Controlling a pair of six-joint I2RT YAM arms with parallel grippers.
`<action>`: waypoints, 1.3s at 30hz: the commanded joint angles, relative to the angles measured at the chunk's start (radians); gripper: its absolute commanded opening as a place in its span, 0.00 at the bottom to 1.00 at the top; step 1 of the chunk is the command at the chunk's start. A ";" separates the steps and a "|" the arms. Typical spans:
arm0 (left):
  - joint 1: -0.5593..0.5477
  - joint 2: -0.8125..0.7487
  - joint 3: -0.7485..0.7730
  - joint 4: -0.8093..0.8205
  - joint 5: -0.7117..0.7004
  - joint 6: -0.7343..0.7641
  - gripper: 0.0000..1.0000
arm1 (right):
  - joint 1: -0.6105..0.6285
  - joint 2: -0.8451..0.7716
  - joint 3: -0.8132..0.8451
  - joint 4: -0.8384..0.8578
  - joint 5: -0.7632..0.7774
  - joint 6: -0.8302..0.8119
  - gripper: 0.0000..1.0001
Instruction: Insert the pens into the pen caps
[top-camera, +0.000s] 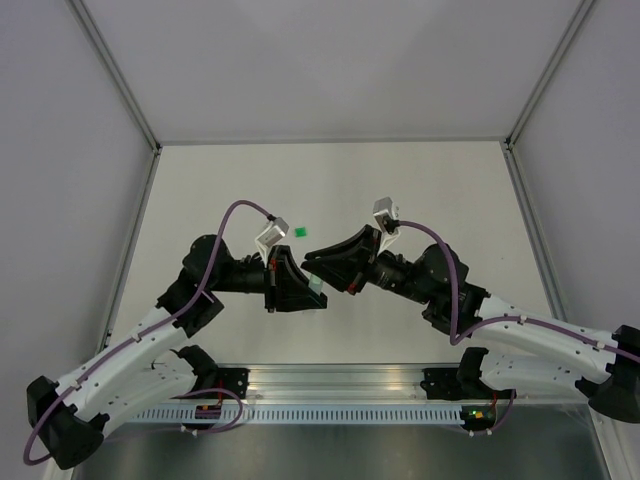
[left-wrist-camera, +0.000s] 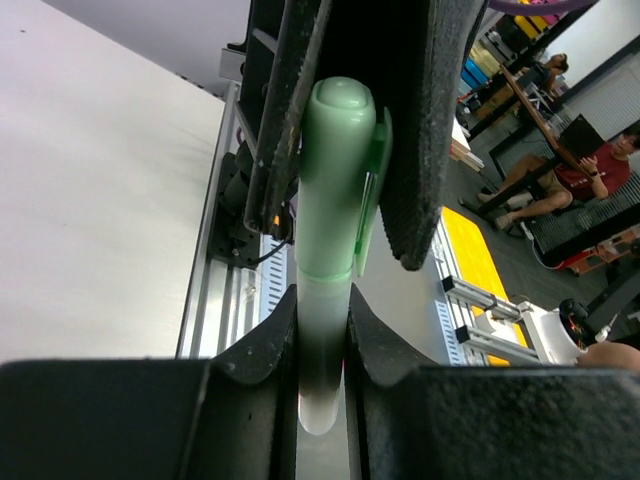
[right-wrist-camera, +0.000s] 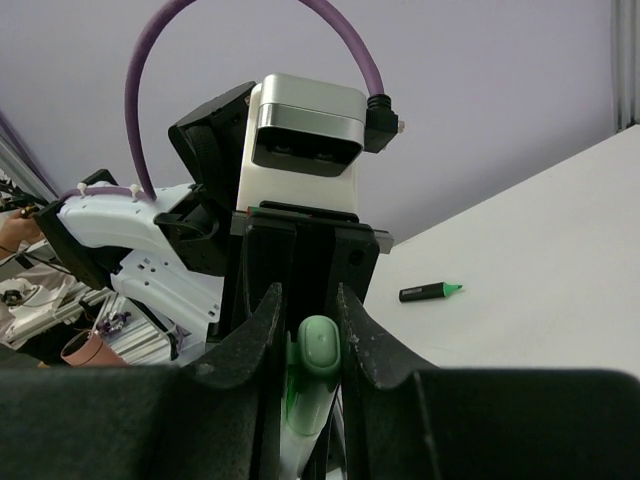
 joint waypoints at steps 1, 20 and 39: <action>0.078 -0.032 0.176 0.170 -0.264 -0.030 0.02 | 0.041 0.068 -0.119 -0.364 -0.240 -0.018 0.00; 0.149 0.106 0.111 0.363 -0.172 -0.090 0.02 | 0.053 0.076 -0.094 -0.209 -0.007 0.051 0.04; 0.149 0.071 -0.061 0.461 -0.046 -0.042 0.02 | -0.068 0.080 0.440 -0.538 0.220 -0.153 0.74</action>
